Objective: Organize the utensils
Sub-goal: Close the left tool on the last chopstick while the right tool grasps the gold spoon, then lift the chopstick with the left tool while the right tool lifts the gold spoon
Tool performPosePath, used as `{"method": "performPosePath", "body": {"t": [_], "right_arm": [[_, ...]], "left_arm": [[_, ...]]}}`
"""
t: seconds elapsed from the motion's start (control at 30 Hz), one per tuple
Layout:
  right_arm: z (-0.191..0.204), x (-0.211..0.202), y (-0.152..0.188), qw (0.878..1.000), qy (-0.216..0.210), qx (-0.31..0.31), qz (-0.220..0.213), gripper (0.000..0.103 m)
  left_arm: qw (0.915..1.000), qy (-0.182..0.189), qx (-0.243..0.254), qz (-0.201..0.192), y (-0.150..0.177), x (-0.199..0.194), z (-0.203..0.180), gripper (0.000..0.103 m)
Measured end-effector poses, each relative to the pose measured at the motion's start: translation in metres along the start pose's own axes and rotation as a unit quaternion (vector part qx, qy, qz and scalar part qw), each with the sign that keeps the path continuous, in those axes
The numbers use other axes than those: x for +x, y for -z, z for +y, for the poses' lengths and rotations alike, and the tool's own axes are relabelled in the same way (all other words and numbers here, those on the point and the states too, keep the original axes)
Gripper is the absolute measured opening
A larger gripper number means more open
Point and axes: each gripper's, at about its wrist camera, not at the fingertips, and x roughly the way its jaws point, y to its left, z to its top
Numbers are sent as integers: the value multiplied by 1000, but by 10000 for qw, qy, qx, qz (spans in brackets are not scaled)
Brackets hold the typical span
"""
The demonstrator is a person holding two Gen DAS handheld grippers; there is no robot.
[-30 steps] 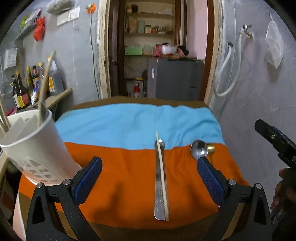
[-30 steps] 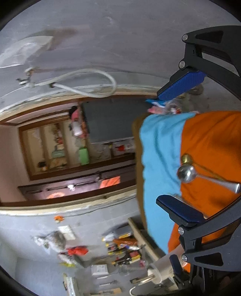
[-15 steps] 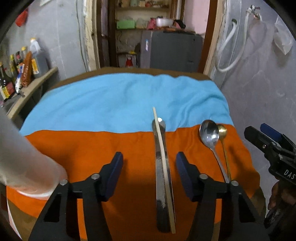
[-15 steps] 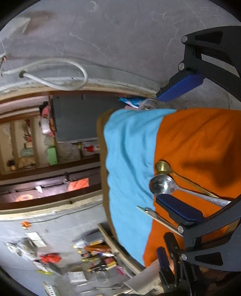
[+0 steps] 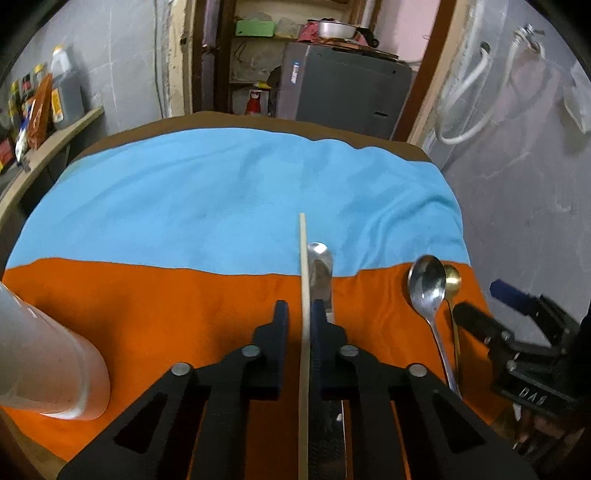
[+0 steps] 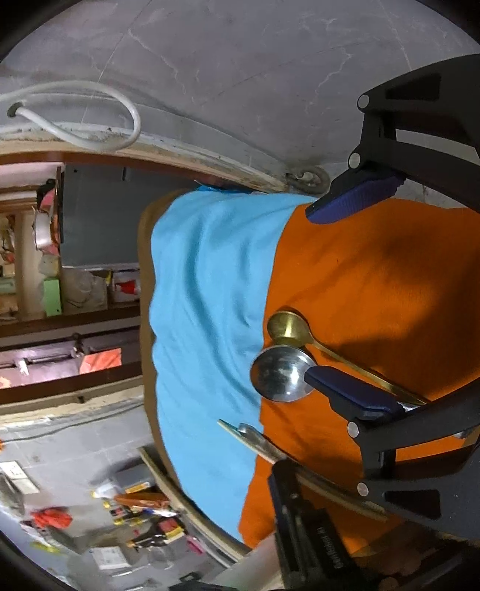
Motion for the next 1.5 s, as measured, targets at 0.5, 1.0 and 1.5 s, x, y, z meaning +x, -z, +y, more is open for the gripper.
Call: {"method": "performPosePath", "body": {"t": [0.5, 1.0, 1.5], "right_arm": [[13, 22, -13, 9974, 177, -620, 330, 74], [16, 13, -8, 9972, 351, -593, 290, 57], [27, 23, -19, 9981, 119, -487, 354, 31]], "left_arm": [[9995, -198, -52, 252, -19, 11, 8, 5], [9986, -469, -197, 153, -9, 5, 12, 3], [9971, -429, -70, 620, -17, 8, 8, 4]]}}
